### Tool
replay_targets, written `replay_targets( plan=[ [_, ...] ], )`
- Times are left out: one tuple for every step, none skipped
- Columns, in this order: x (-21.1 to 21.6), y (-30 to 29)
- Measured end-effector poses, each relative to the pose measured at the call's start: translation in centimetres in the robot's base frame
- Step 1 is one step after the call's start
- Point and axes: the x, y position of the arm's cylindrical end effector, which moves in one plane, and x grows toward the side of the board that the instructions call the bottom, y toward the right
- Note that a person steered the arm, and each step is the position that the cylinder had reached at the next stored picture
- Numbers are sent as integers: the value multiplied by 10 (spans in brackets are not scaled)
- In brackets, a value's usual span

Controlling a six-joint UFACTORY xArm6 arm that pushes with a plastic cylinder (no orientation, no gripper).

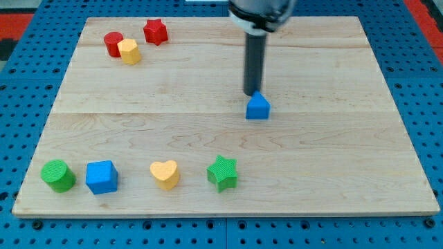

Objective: Move the blue triangle to the right side of green star

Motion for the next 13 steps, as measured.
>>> replay_targets(
  plan=[
    [34, 44],
    [50, 64],
    [17, 60],
    [26, 35],
    [45, 12],
    [31, 12],
    [23, -8],
    [57, 14],
    [82, 27],
    [45, 18],
    [15, 6],
    [39, -26],
    [90, -5]
  ],
)
